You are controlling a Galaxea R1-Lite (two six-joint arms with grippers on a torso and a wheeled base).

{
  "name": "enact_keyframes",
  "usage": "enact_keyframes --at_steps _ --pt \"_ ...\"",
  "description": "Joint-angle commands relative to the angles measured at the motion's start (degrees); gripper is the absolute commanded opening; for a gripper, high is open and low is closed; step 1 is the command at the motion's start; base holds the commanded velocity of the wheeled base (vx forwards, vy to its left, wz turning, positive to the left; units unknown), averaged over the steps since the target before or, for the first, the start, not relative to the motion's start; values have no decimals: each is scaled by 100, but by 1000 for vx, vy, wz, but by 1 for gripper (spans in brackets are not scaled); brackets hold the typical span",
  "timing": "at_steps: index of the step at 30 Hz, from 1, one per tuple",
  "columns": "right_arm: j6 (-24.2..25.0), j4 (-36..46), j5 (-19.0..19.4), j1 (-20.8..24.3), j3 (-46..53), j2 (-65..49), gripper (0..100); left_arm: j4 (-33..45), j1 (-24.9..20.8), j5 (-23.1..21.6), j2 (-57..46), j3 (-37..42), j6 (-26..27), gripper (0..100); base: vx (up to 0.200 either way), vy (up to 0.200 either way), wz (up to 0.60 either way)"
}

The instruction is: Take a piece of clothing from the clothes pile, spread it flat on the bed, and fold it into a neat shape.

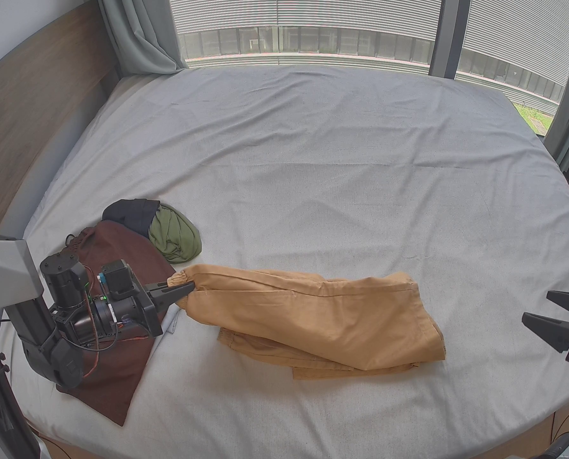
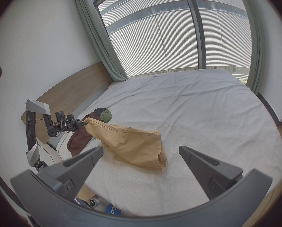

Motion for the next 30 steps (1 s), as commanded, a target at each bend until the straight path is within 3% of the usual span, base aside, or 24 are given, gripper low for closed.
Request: enact_keyframes --at_steps 1,11,30 --pt "-32 -333 206 0 -213 930 100 -1 -9 7 36 -22 1 0 0 0 0" --pt "-5 -1792 557 27 -169 2353 100 -1 -9 7 71 -22 1 0 0 0 0" --pt "47 -2653 1436 -404 -169 3935 100 -1 9 7 326 -145 18 0 0 0 0"
